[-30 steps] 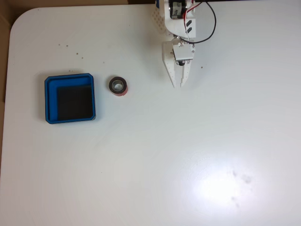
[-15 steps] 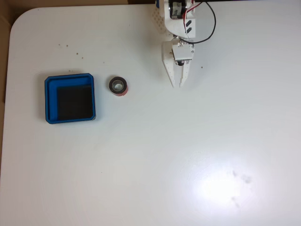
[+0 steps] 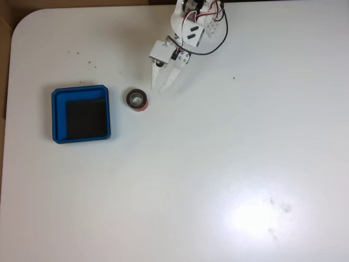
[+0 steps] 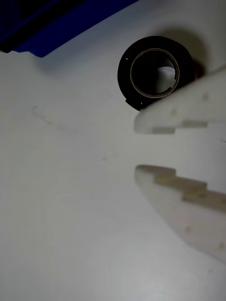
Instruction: Pick the red roll and drop it in the blue box
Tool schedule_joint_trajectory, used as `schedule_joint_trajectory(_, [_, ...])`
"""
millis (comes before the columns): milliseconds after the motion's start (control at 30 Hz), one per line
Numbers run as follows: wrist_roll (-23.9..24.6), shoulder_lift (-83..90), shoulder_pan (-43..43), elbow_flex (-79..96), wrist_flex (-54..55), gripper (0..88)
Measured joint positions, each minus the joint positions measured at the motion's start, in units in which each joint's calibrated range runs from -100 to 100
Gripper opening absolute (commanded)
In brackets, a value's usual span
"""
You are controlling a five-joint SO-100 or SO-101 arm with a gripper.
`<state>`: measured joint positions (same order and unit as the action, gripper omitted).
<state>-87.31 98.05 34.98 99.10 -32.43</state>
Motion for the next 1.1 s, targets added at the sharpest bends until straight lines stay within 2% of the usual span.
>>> schedule_joint_trajectory(633, [-0.08, -1.44, 9.01, -0.36, 0.00, 0.5])
schedule_joint_trajectory(833, [-0.17, -17.02, 9.01, -6.91, 0.00, 0.5])
schedule_joint_trajectory(1100, [-0.25, -46.57, 9.20, -33.27, 0.00, 0.5])
